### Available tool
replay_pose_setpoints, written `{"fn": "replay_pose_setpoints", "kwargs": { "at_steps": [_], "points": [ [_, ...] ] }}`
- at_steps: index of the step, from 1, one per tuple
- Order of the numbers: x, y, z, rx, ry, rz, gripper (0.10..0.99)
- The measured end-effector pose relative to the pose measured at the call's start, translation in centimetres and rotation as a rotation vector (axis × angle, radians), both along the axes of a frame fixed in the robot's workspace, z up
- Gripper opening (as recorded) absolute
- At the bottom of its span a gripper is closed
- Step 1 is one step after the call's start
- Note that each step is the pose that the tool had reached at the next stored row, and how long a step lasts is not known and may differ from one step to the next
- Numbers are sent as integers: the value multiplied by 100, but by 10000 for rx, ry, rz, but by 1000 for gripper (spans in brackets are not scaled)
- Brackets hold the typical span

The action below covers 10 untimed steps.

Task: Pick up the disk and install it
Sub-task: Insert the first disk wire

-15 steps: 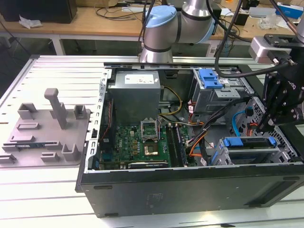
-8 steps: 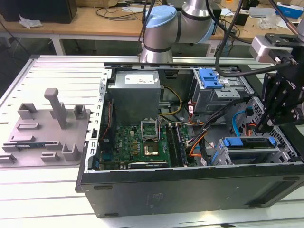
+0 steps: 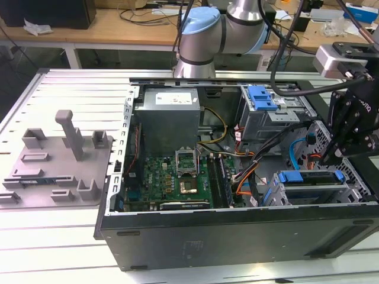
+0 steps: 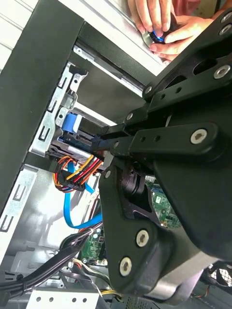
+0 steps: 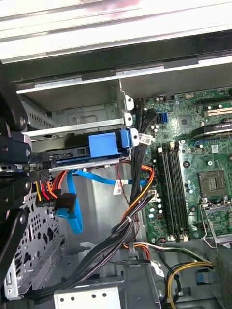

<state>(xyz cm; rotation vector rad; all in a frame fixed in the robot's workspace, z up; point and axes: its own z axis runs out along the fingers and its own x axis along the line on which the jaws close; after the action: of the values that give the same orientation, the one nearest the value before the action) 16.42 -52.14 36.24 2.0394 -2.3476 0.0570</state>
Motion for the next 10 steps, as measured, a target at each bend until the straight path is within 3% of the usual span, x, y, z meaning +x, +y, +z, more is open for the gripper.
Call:
{"fn": "replay_pose_setpoints", "kwargs": {
  "at_steps": [10],
  "points": [
    [3,0,-9,1,1,573,165]
  ]
}}
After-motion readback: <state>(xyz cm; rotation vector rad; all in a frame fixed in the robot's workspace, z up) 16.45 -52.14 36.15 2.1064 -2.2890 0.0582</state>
